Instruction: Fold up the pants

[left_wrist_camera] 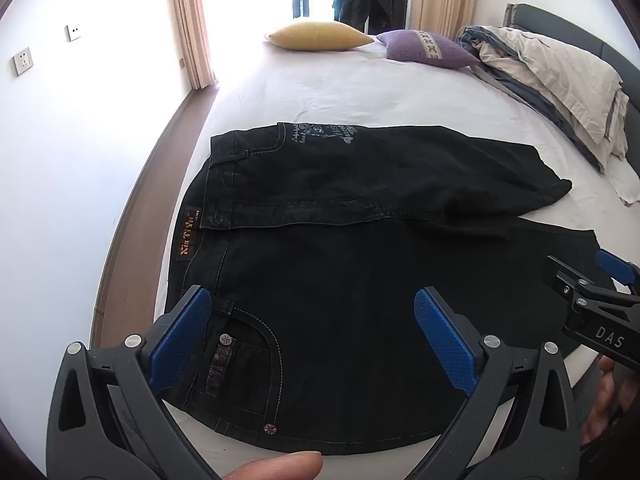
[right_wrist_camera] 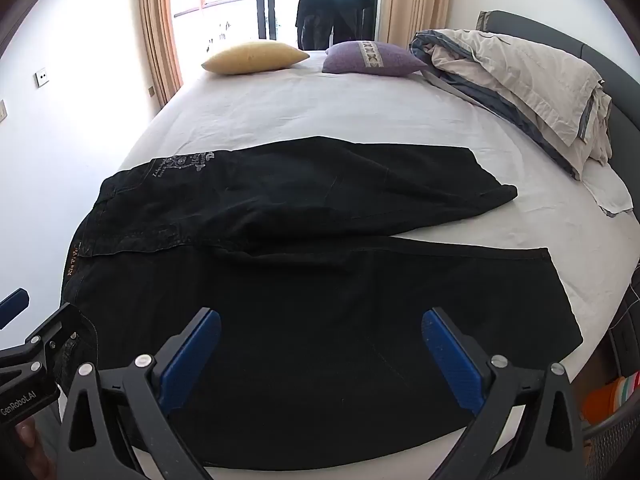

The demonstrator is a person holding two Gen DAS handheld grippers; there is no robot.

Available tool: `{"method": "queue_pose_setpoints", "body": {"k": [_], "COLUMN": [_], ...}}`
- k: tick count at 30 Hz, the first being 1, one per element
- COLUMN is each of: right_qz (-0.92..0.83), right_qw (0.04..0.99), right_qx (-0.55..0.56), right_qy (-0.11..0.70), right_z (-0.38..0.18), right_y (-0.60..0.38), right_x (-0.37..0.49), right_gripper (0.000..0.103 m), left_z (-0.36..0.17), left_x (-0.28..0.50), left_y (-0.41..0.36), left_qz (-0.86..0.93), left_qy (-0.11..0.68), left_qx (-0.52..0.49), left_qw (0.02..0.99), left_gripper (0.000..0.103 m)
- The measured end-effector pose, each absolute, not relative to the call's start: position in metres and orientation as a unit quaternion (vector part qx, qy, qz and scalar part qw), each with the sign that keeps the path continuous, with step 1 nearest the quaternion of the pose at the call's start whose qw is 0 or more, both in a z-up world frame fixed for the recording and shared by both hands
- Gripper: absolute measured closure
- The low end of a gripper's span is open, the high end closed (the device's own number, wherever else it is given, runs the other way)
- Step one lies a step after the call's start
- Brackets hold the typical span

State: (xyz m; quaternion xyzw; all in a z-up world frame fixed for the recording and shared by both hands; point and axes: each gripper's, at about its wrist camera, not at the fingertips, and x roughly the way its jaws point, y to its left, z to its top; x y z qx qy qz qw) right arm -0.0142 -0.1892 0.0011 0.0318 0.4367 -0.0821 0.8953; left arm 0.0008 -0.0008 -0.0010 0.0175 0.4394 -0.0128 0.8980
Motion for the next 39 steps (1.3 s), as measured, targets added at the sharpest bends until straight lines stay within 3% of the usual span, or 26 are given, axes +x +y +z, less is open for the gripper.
{"method": "queue_pose_setpoints", "body": {"k": [39], "right_qz": [-0.080], "right_qw": [0.893], "right_qx": [0.033], "right_qy": [0.442], "right_z": [-0.0068], "right_y": [-0.1841], "right_x": [-0.0170], "right_gripper": [0.000], "left_z": [-0.0051], "left_x": [-0.0012], "left_y": [0.0065], "left_qz": [-0.016], "left_qy": [0.439], "left_qx": [0.010], "left_qw": [0.898], "left_gripper": [0.000]}}
